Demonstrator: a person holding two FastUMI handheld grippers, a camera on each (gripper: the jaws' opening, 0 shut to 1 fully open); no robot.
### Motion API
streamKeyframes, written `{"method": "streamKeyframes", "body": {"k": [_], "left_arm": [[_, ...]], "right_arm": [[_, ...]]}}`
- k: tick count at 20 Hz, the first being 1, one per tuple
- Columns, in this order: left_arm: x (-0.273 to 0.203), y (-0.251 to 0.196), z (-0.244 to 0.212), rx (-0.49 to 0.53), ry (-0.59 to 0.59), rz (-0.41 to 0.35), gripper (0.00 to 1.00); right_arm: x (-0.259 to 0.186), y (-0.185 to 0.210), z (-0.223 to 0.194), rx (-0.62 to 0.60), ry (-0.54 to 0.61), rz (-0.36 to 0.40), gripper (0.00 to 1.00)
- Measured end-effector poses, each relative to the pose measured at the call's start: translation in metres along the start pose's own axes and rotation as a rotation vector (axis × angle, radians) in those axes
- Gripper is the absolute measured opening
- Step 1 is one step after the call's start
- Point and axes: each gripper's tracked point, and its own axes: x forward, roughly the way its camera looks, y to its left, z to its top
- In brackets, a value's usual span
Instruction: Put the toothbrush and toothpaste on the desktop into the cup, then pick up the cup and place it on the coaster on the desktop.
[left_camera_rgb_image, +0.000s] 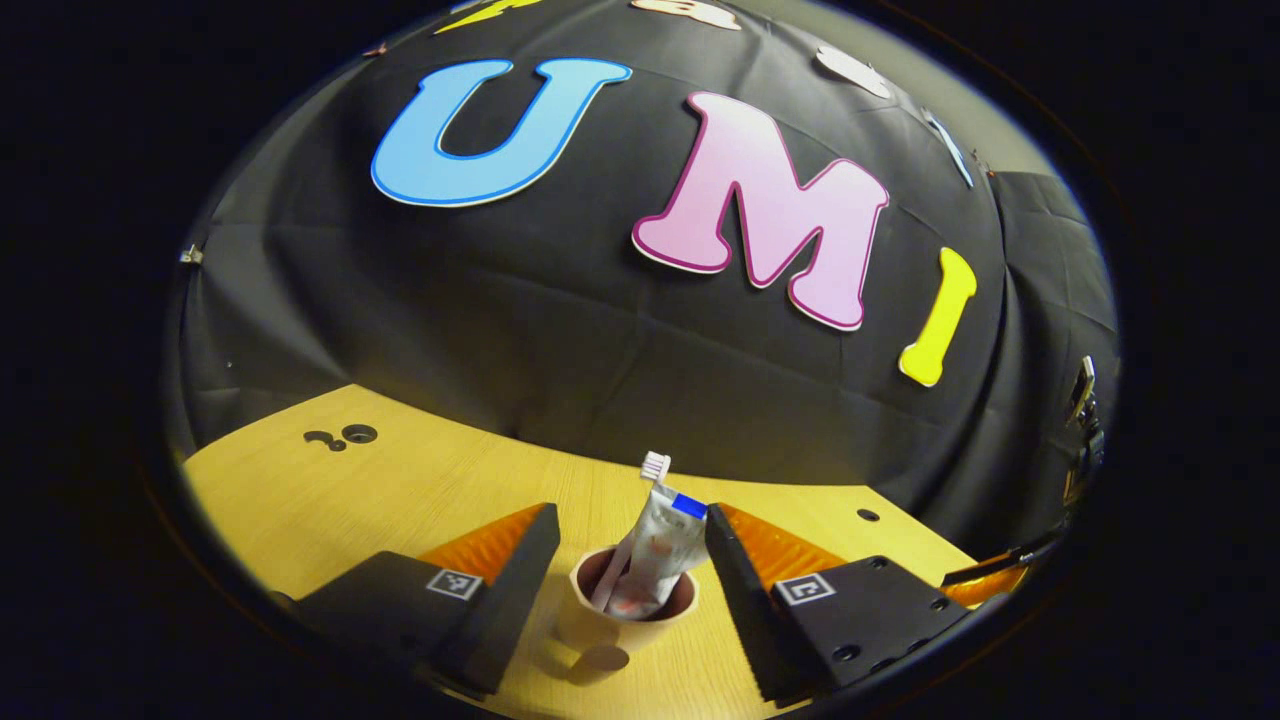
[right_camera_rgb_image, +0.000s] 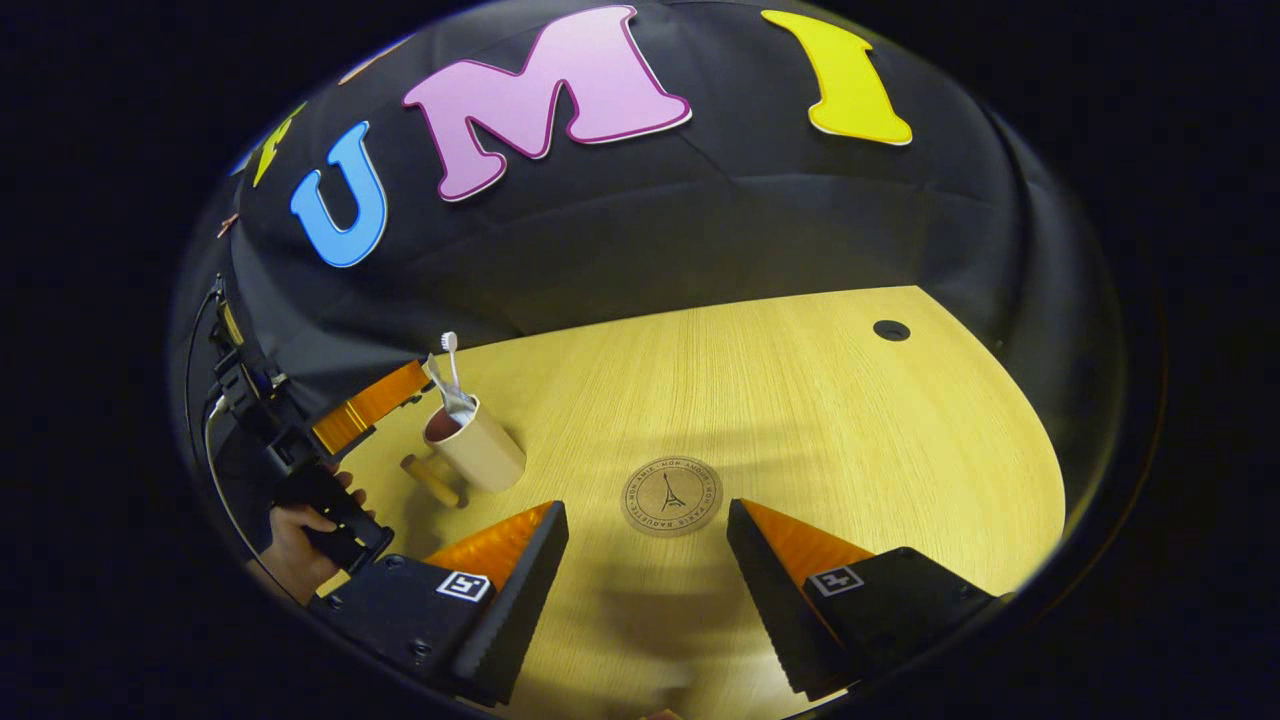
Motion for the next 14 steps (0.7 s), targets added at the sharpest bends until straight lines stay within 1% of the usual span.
{"method": "streamKeyframes", "body": {"k": [1, 3, 4, 5, 7, 10, 14], "left_arm": [[-0.003, 0.0, -0.001, 0.021, 0.019, -0.005, 0.96], [-0.013, -0.006, -0.002, 0.021, 0.077, -0.048, 0.98], [-0.017, -0.005, -0.001, 0.017, 0.107, -0.051, 0.98], [-0.02, 0.002, -0.003, 0.023, 0.144, -0.034, 0.97], [-0.028, 0.012, -0.012, 0.071, 0.238, -0.004, 0.98], [-0.037, 0.014, -0.021, 0.126, 0.38, -0.019, 0.98], [-0.041, 0.019, -0.042, 0.19, 0.575, -0.002, 0.98]], "right_arm": [[-0.001, -0.002, -0.001, -0.002, 0.002, -0.002, 0.98], [-0.006, -0.008, -0.001, -0.011, 0.0, -0.006, 0.98], [-0.009, -0.012, 0.0, -0.018, -0.006, -0.01, 0.98], [-0.012, -0.016, 0.0, -0.025, -0.01, -0.014, 0.98], [-0.019, -0.023, -0.001, -0.031, -0.014, -0.023, 0.98], [-0.033, -0.034, -0.002, -0.03, -0.015, -0.033, 0.99], [-0.056, -0.053, -0.007, -0.037, -0.028, -0.062, 0.98]]}}
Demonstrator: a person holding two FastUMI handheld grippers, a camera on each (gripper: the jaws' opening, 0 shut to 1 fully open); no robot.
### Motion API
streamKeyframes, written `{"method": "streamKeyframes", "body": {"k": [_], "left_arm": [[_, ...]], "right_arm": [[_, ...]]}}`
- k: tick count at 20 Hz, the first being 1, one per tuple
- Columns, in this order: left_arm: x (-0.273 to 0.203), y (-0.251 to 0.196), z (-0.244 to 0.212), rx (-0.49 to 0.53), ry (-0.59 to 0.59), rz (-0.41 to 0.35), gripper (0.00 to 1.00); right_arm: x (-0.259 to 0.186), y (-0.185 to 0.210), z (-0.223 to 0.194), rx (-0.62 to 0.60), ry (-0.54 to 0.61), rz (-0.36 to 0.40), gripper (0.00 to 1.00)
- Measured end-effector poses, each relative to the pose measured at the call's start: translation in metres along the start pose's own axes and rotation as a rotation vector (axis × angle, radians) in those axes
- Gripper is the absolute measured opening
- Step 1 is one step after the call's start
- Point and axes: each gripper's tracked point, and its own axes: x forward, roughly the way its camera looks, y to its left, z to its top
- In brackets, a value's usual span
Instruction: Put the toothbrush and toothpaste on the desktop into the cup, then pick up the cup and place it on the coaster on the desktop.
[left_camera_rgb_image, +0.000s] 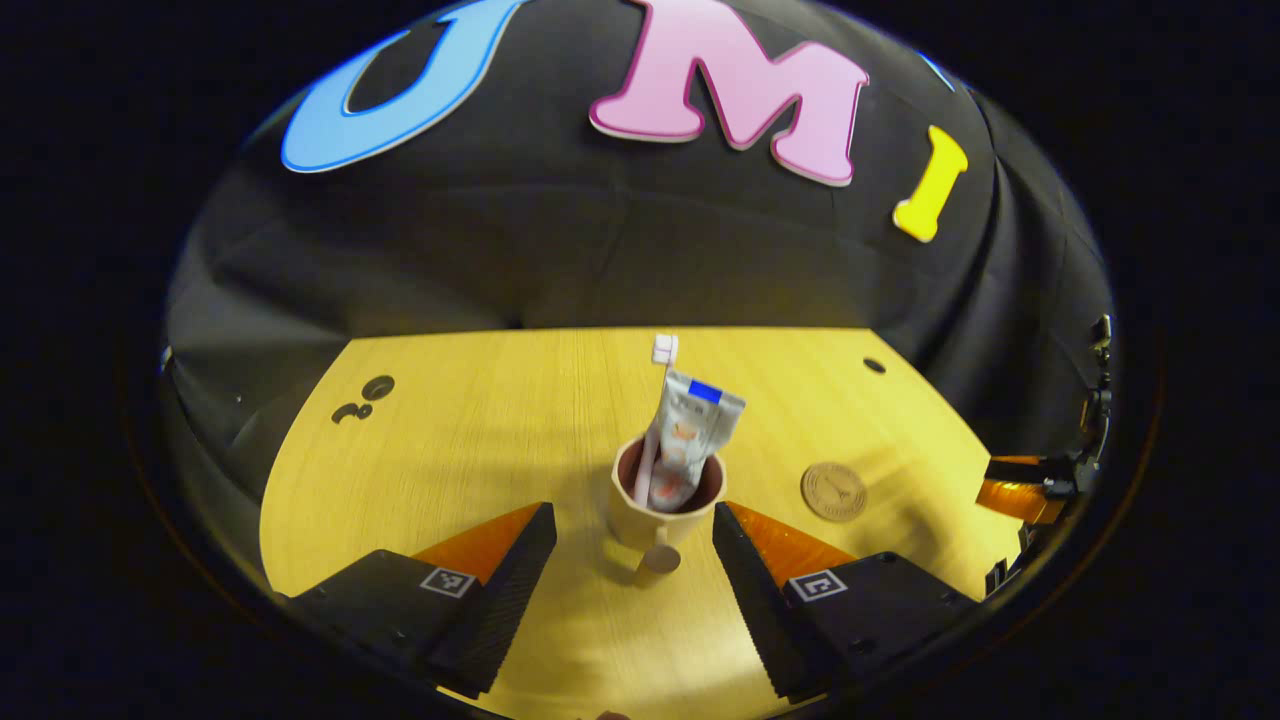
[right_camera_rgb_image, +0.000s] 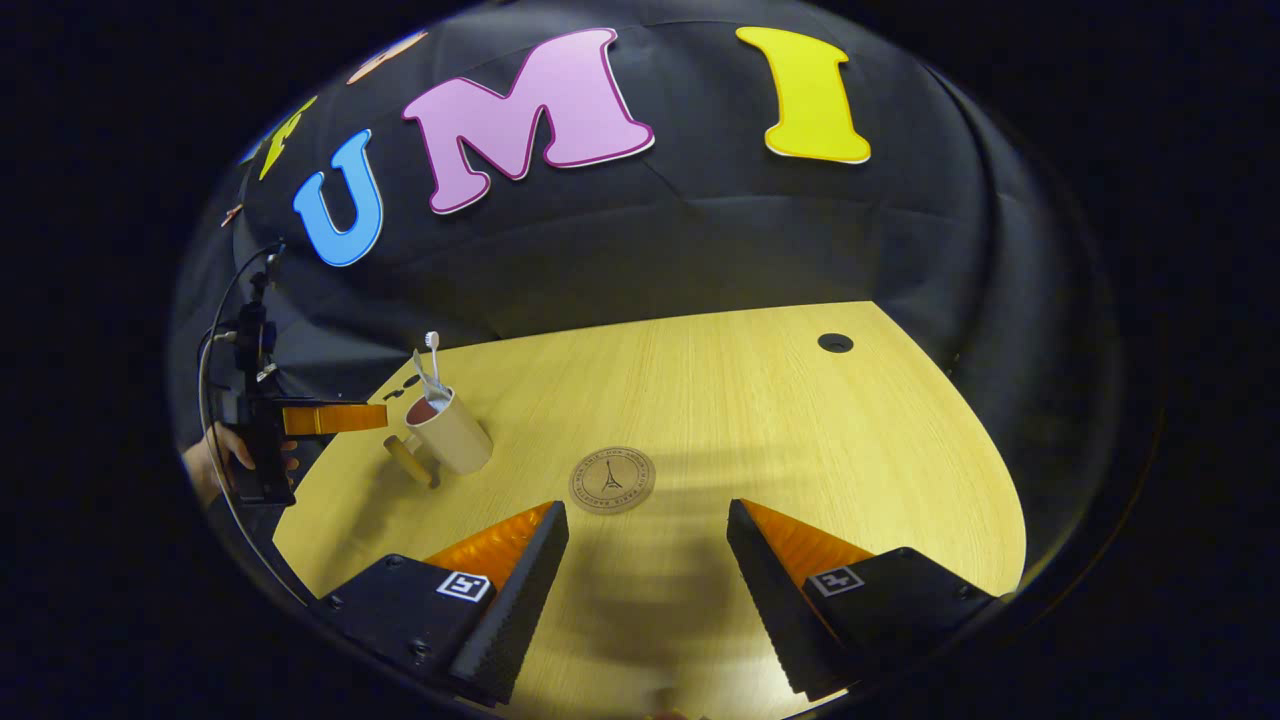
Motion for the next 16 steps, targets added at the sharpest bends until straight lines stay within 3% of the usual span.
{"method": "streamKeyframes", "body": {"k": [6, 13, 16], "left_arm": [[0.019, -0.003, -0.032, 0.054, 0.271, 0.005, 0.98], [0.059, -0.011, -0.05, -0.053, 0.442, 0.015, 0.98], [0.071, -0.015, -0.052, -0.041, 0.482, 0.014, 0.97]], "right_arm": [[-0.029, -0.029, -0.032, 0.029, 0.03, -0.063, 0.98], [-0.054, -0.049, -0.06, 0.144, 0.061, -0.121, 0.98], [-0.061, -0.054, -0.067, 0.134, 0.062, -0.133, 0.98]]}}
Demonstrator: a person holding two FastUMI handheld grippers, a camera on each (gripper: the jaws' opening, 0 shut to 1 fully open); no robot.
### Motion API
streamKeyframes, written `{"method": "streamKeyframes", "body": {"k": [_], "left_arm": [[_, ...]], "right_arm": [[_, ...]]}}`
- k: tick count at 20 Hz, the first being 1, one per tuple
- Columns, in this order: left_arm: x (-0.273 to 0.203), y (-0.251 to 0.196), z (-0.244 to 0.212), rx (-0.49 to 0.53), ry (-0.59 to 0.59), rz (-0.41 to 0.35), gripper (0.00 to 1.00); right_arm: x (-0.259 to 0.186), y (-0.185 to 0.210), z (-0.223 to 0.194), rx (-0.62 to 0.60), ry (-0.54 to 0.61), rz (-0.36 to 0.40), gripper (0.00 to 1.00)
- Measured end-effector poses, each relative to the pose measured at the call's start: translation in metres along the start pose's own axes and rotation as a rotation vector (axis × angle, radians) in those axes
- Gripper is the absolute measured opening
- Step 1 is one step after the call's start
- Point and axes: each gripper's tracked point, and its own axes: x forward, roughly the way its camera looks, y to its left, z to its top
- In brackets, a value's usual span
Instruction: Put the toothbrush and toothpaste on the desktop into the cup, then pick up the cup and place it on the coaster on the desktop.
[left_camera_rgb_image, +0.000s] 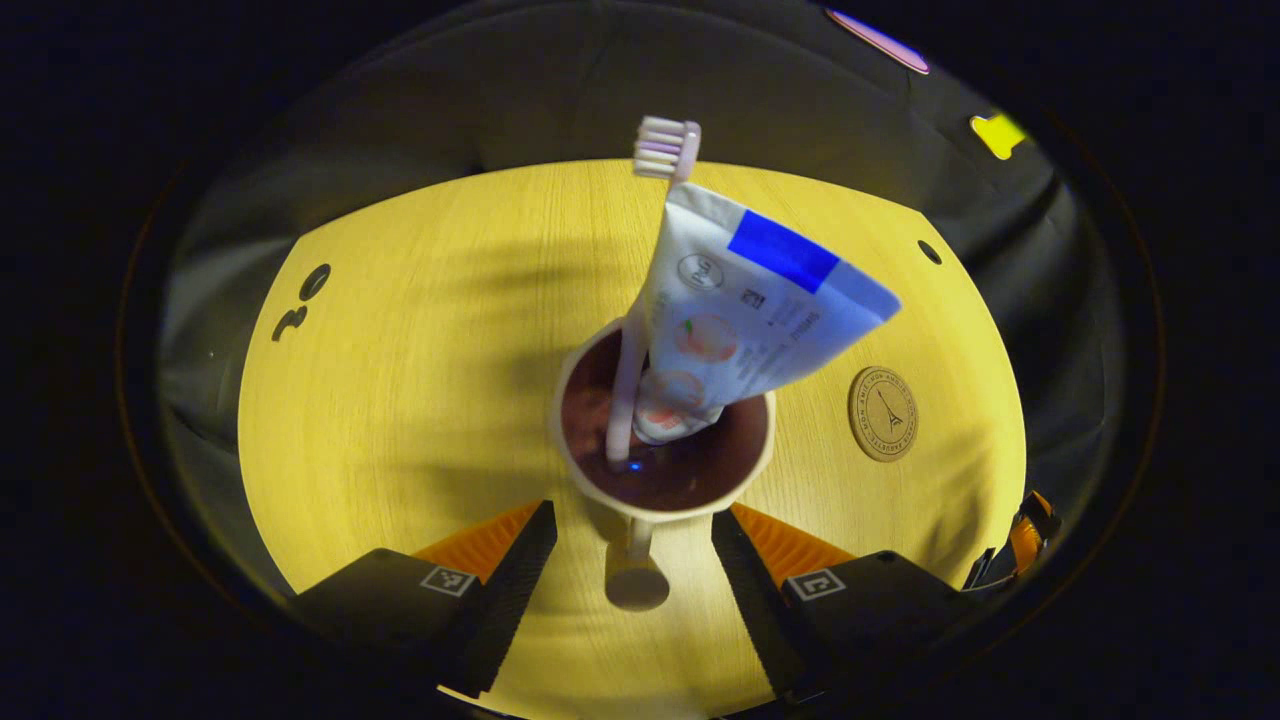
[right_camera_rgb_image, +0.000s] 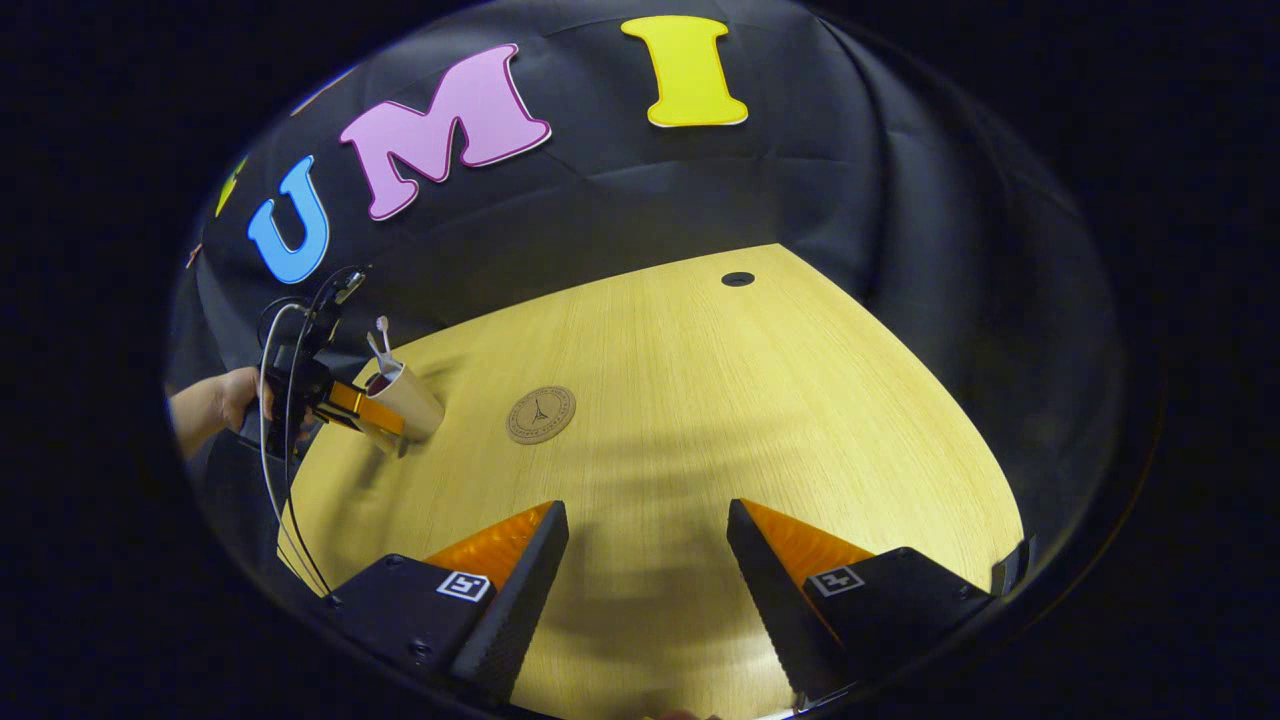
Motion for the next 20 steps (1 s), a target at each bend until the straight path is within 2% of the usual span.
{"method": "streamKeyframes", "body": {"k": [4, 5, 9, 11, 13, 14, 15, 16, 17, 20], "left_arm": [[0.007, -0.005, 0.002, 0.088, 0.066, 0.02, 0.86], [0.008, -0.002, 0.001, 0.108, 0.083, 0.035, 0.78], [0.011, 0.001, -0.001, 0.141, 0.126, 0.046, 0.6], [0.011, 0.001, -0.003, 0.133, 0.142, 0.034, 0.33], [0.011, 0.0, -0.003, 0.14, 0.145, 0.026, 0.32], [0.011, -0.002, -0.004, 0.149, 0.144, 0.015, 0.36], [0.01, -0.001, -0.003, 0.159, 0.144, 0.006, 0.29], [0.01, 0.0, -0.001, 0.159, 0.131, 0.002, 0.33], [0.01, 0.001, -0.001, 0.146, 0.123, 0.0, 0.28], [0.011, -0.002, 0.0, 0.124, 0.097, 0.004, 0.27]], "right_arm": [[0.0, -0.004, -0.011, 0.027, 0.024, -0.004, 0.98], [0.0, -0.005, -0.012, 0.036, 0.026, -0.01, 0.98], [0.003, -0.009, -0.012, 0.069, 0.026, -0.018, 0.98], [0.005, -0.01, -0.014, 0.077, 0.034, -0.023, 0.98], [0.006, -0.01, -0.013, 0.086, 0.039, -0.023, 0.98], [0.007, -0.009, -0.012, 0.084, 0.038, -0.022, 0.98], [0.009, -0.011, -0.012, 0.081, 0.037, -0.024, 0.98], [0.01, -0.012, -0.01, 0.078, 0.038, -0.026, 0.98], [0.01, -0.013, -0.01, 0.077, 0.037, -0.028, 0.98], [0.012, -0.015, -0.006, 0.083, 0.035, -0.033, 0.98]]}}
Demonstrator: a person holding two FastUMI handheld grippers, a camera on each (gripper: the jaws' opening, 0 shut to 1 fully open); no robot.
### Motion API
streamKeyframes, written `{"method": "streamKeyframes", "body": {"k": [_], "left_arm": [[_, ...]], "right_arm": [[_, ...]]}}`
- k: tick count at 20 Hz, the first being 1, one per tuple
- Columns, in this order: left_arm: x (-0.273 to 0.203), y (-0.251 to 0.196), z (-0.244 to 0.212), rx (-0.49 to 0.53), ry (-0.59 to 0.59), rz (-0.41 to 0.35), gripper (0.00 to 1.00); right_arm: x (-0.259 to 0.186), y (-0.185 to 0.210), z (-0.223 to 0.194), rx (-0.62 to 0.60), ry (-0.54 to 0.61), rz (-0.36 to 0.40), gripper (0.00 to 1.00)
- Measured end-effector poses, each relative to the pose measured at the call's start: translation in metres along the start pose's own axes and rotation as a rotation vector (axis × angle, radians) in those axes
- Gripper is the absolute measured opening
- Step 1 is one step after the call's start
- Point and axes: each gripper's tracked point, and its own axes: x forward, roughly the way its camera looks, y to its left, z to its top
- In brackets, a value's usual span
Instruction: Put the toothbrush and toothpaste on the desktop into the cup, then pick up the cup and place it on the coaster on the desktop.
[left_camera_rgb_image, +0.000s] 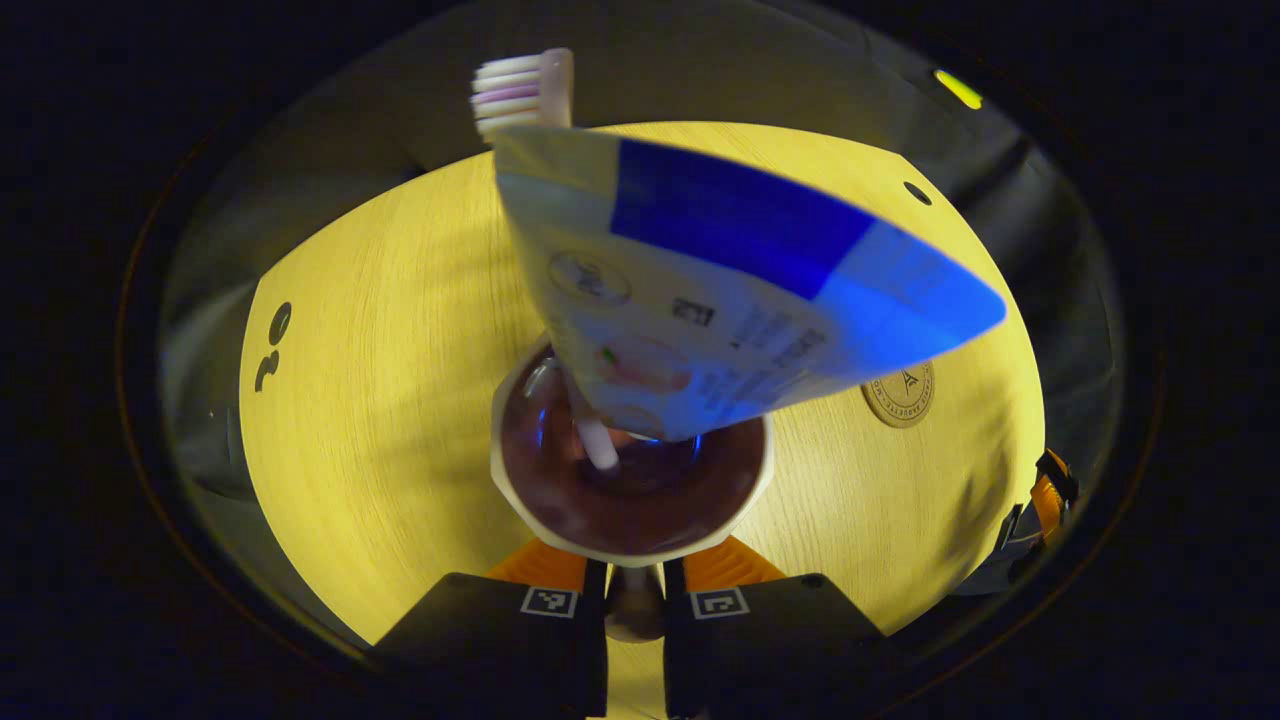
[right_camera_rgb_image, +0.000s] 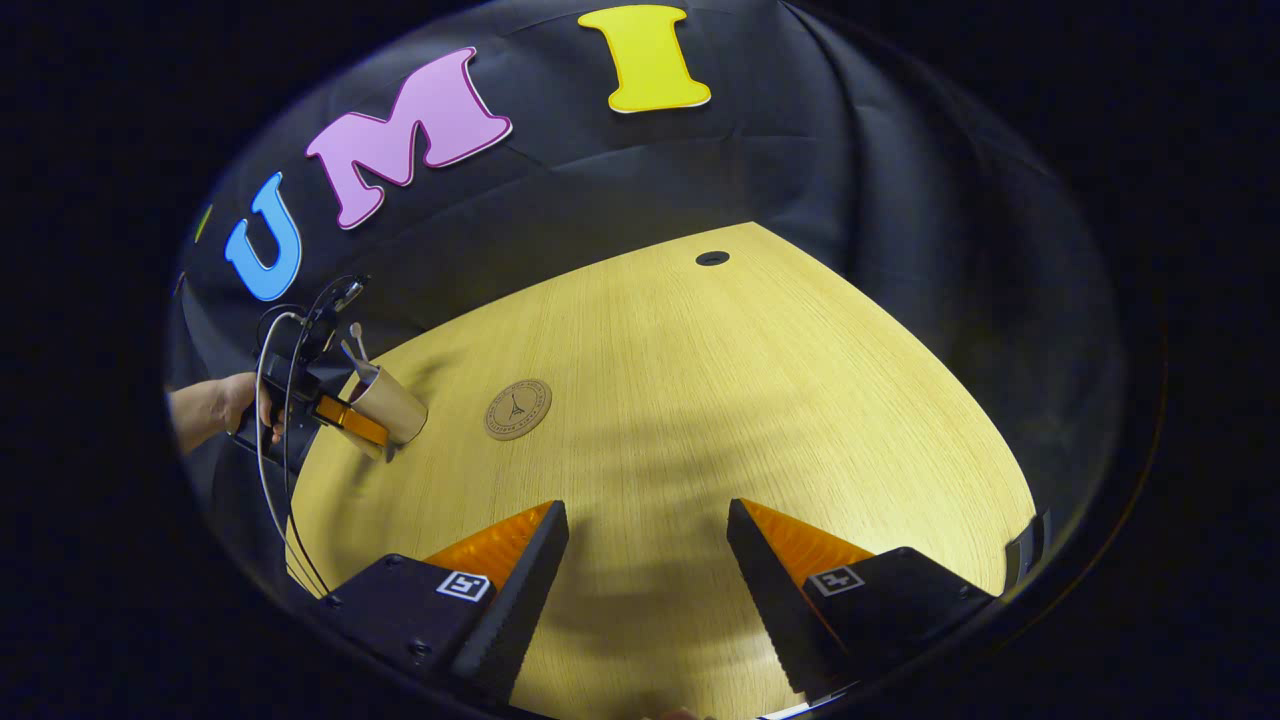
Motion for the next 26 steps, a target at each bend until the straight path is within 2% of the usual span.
{"method": "streamKeyframes", "body": {"k": [4, 7, 10, 19, 20, 21, 26], "left_arm": [[-0.017, -0.008, 0.009, 0.056, -0.035, 0.001, 0.26], [-0.029, -0.035, 0.013, 0.12, -0.042, -0.037, 0.26], [-0.032, -0.066, 0.017, 0.188, -0.044, -0.065, 0.26], [-0.013, -0.16, 0.034, 0.34, -0.016, -0.117, 0.26], [-0.01, -0.169, 0.037, 0.351, -0.012, -0.119, 0.31], [-0.006, -0.175, 0.039, 0.362, -0.005, -0.116, 0.26], [0.008, -0.192, 0.038, 0.408, 0.035, -0.093, 0.27]], "right_arm": [[0.0, -0.002, 0.005, -0.003, -0.004, -0.005, 0.98], [-0.003, -0.005, 0.007, -0.001, -0.013, -0.01, 0.98], [-0.011, -0.02, 0.008, -0.013, -0.03, -0.054, 0.98], [-0.046, -0.069, -0.007, 0.05, -0.043, -0.144, 0.98], [-0.05, -0.074, -0.008, 0.06, -0.047, -0.153, 0.98], [-0.055, -0.079, -0.01, 0.068, -0.049, -0.161, 0.98], [-0.076, -0.1, -0.021, 0.082, -0.063, -0.206, 0.98]]}}
